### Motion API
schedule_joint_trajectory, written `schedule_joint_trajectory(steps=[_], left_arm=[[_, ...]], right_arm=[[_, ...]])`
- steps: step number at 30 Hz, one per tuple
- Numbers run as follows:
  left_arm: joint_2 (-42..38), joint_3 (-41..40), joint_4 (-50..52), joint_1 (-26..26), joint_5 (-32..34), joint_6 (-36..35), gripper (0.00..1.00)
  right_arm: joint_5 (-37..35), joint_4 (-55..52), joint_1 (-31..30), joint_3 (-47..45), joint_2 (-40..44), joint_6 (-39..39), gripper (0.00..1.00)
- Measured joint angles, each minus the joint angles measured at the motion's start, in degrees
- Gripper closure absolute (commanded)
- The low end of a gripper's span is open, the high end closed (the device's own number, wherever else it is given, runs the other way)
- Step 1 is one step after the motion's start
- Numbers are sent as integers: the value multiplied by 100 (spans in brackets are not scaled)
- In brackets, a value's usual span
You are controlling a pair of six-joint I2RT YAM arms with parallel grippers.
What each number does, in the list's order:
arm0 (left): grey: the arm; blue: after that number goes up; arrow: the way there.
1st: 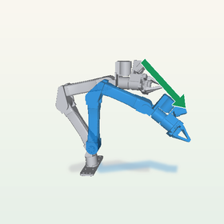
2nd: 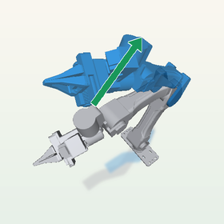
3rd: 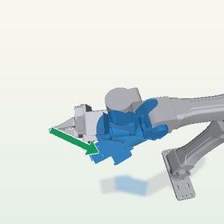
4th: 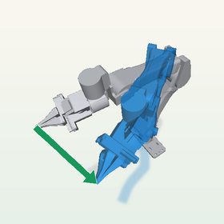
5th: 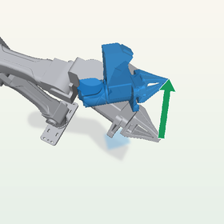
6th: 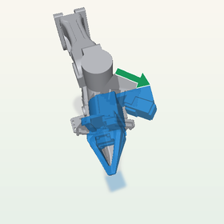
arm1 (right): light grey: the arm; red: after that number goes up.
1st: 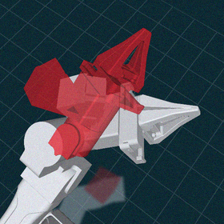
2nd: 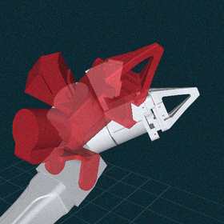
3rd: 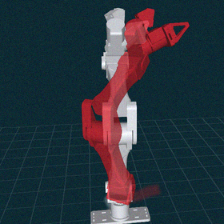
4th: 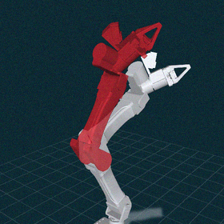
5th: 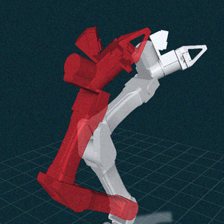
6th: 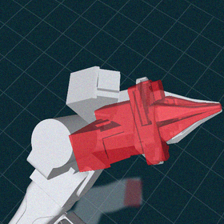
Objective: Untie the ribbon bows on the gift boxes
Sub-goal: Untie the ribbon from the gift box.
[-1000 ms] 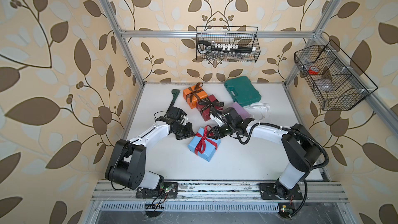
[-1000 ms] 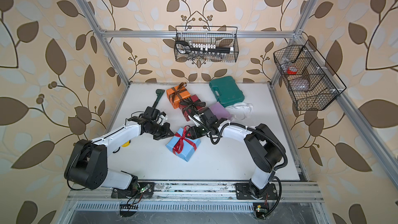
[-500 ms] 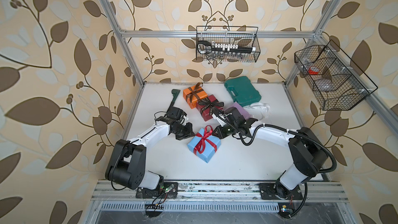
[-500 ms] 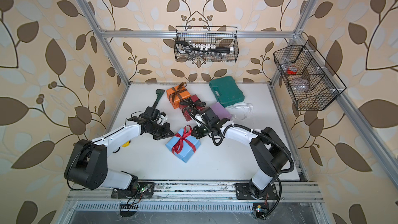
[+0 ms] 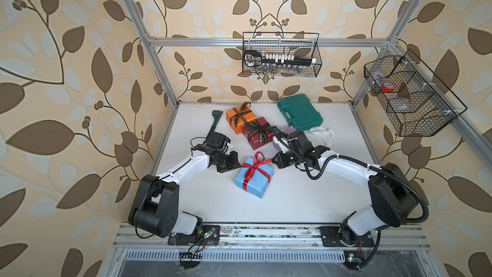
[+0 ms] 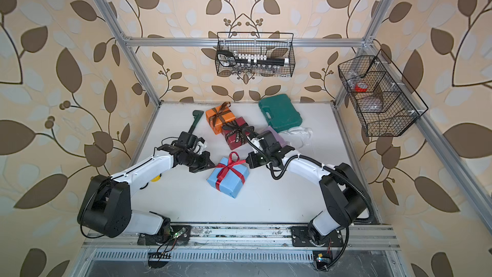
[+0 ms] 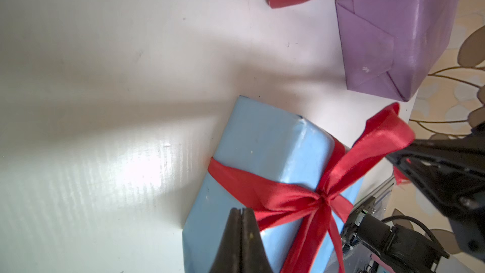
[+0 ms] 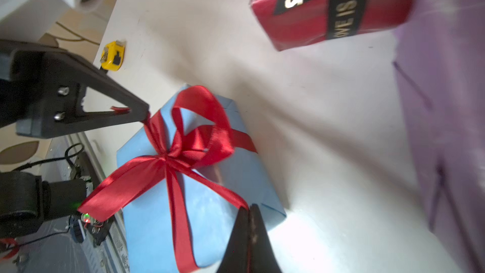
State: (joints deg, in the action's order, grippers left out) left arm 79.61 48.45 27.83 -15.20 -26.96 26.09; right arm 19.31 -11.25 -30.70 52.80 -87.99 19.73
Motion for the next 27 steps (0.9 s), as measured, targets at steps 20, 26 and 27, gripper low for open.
schedule_joint_trajectory(steps=[20,26,27], left_arm=[[-815,0,192,1801,702,131,100],[-835,0,199,2216,765,142,100],[-835,0,199,2271,767,149,100]], right_arm=[[-339,-479,2671,-918,1563,339,100],[-485,-533,2909,-918,1834,426,100],[-501,-549,2914,-918,1829,428,100]])
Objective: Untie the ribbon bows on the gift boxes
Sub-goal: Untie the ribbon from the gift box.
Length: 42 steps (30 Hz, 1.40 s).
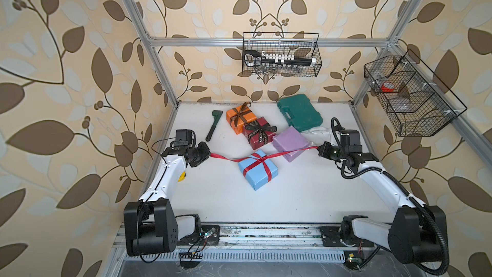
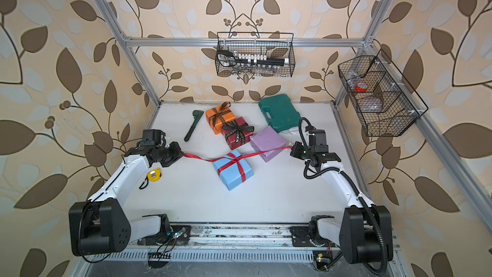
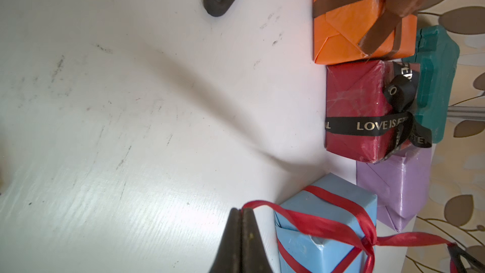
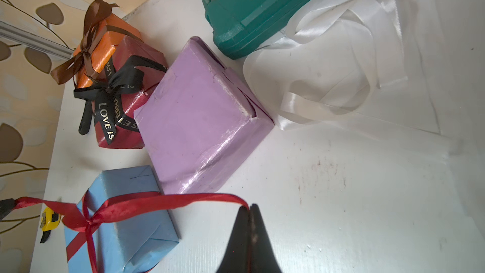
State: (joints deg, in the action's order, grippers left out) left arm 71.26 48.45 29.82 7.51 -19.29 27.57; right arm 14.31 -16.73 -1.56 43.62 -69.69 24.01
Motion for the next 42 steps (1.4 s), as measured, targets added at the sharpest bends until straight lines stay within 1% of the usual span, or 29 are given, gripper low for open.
schedule_joint_trajectory(steps=[5,6,7,8,9,10,11,13,16,18,21,24,27,29,31,35,42], left_arm=[[0,2,-2,229,-46,11,100],[-2,2,-2,236,-70,-2,80],[0,4,-4,247,-127,-20,48],[0,4,-4,245,-192,-33,21],[0,7,-7,245,-278,-37,2],[9,11,-4,245,-396,-42,1],[17,11,-7,243,-533,-44,1],[24,11,-4,201,-688,-44,1],[-15,11,-4,4,-798,-42,1],[-114,2,-11,-273,-820,-11,1],[-398,-98,-94,-887,-822,151,1],[-673,-409,-356,-1534,-837,490,1],[-769,-796,-564,-2059,-813,866,3],[-748,-981,-667,-2319,-756,1045,5],[-656,-1075,-798,-2538,-715,1204,6],[-365,-1084,-1117,-2822,-562,1388,6],[155,-1084,-1696,-2861,-422,1508,7]], right_arm=[[24,-46,20,0,-2,42,100],[39,-46,22,-2,-2,46,100],[74,-44,22,-2,-2,72,76],[116,-33,22,-9,-2,74,49],[162,-24,22,-15,0,92,34],[234,-7,24,-28,0,107,26],[319,9,22,-48,11,105,24],[457,7,7,-59,37,90,24],[669,33,-170,-52,105,42,29],[796,28,-476,2,103,7,31],[1029,35,-1145,275,-44,-61,37],[1237,144,-1906,658,-400,-164,39],[1469,188,-2562,986,-876,-354,49],[1668,184,-2841,1163,-1233,-466,52],[1827,186,-2970,1268,-1565,-535,52],[2033,170,-2999,1403,-2046,-638,53],[2297,221,-3010,1729,-2675,-813,55]])
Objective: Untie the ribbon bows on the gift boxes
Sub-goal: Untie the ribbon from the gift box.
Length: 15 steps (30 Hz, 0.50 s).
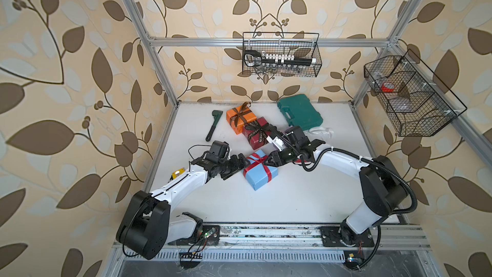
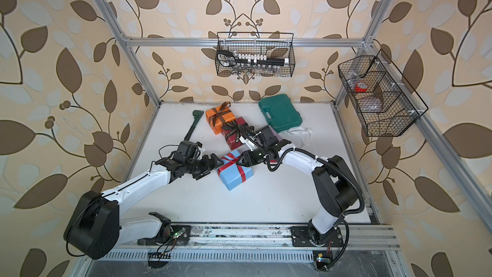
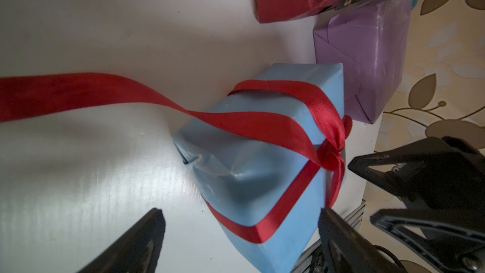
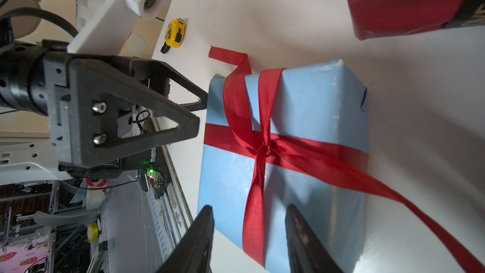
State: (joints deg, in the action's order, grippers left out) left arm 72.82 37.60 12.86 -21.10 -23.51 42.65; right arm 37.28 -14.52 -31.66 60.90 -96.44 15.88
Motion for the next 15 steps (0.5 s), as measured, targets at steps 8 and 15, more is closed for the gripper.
schedule_joint_trajectory(steps=[8,15], left_arm=[[487,0,-221,-107,-7,-7,9],[531,0,-306,-114,-4,-7,10]], right_arm=[[420,275,0,114,-393,-44,56],[1283,822,-11,109,-745,282,57]])
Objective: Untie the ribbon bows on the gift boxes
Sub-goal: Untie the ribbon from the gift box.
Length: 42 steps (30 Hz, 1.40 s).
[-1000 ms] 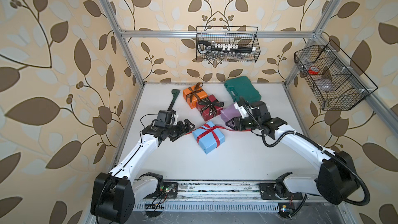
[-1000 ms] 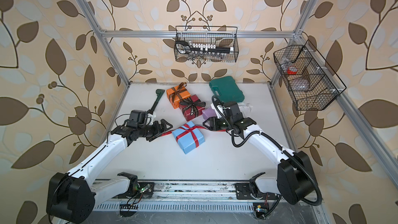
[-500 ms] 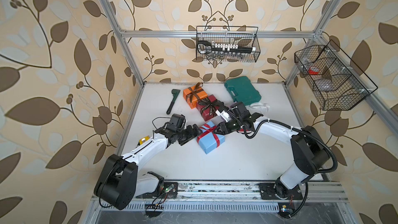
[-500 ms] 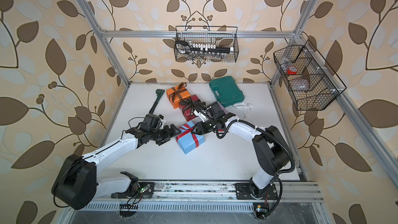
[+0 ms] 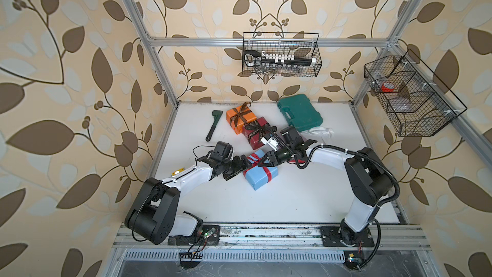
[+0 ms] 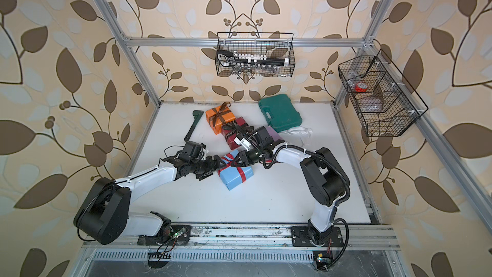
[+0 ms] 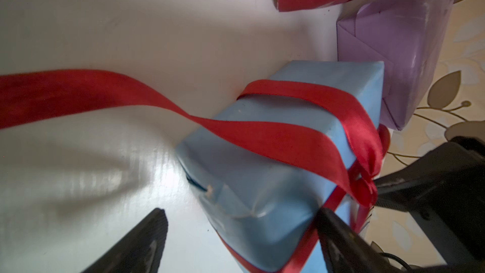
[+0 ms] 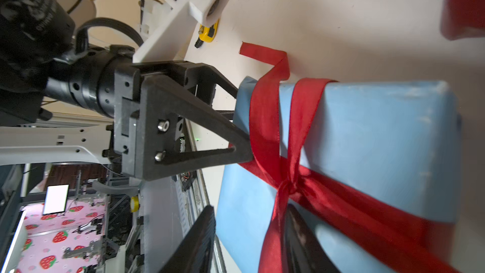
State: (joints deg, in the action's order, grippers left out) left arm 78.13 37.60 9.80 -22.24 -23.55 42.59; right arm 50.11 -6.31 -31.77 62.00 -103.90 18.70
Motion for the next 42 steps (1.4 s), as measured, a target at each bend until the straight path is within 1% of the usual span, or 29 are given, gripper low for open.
schedule_joint_trajectory(steps=[6,10,11,12,17,21,26,29,36,39,42], left_arm=[[28,0,-50,-35,2,0,10],[39,0,-68,-35,2,0,10],[39,0,-68,-35,2,0,10],[44,0,-70,-35,0,0,10],[76,0,-118,-35,-17,0,10],[81,0,-129,-35,-24,0,10],[105,0,-177,-70,-28,2,10],[111,0,-192,-70,-31,2,10],[114,0,-192,-70,-37,2,9],[131,7,-197,-70,-48,2,9],[173,33,-208,-72,-72,0,9]], right_arm=[[839,673,0,-63,-258,538,59],[1421,1473,0,-149,-323,1200,63],[1547,1725,0,-199,-323,1412,65],[1628,1921,0,-238,-323,1585,67],[1917,2675,26,-352,-256,2312,69],[1950,3265,247,-505,101,2955,70],[1755,4621,1056,-782,848,4234,70],[1521,5075,1458,-870,1279,4682,71],[1093,5604,2251,-1364,2135,5296,73],[984,5519,2520,-1532,2398,5327,75],[841,5174,2664,-1779,2747,5163,77]])
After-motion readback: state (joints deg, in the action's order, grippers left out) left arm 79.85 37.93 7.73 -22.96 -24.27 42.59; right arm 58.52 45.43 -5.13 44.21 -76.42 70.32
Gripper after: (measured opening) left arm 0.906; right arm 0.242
